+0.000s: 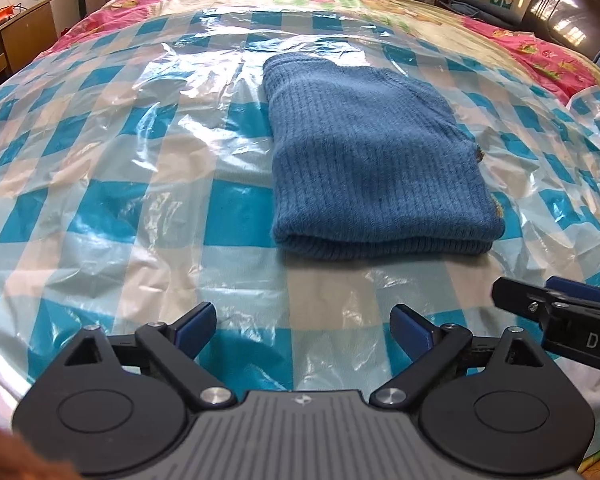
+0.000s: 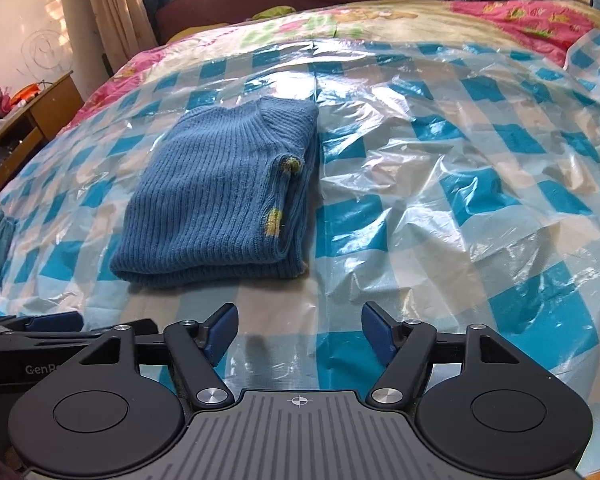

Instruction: Fold small clothes

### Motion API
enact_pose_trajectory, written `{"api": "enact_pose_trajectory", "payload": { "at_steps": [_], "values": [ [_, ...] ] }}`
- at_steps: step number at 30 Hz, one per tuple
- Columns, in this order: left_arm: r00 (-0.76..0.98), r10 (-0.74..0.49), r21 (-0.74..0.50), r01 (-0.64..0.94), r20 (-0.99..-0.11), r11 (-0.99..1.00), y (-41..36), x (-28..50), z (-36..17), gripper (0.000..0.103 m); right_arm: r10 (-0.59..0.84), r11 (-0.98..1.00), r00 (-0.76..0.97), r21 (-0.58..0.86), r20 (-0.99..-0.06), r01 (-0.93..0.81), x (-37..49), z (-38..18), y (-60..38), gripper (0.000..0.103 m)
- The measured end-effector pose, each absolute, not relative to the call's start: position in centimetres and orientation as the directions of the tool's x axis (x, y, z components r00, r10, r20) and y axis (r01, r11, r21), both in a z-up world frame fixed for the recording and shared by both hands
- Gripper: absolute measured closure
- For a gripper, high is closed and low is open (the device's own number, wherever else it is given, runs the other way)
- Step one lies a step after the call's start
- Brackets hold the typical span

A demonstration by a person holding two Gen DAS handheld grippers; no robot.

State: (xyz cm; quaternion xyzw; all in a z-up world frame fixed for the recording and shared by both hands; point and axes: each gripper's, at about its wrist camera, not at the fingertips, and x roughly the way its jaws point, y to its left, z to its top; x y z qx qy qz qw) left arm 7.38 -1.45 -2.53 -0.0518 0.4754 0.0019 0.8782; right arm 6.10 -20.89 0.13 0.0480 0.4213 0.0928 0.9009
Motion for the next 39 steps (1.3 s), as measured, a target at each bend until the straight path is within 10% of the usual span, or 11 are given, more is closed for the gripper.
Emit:
{"api": "enact_pose_trajectory", "payload": {
  "at_steps": [39],
  "values": [
    [0.543,-0.021,-0.066,-0.064,-0.839,0.996,-1.5,6.0,-3.1,0.003,0.196,0.981,0.602,0.151,-0.774,-0.125,4.6,-1.6,-20.6,0.027]
  ]
}}
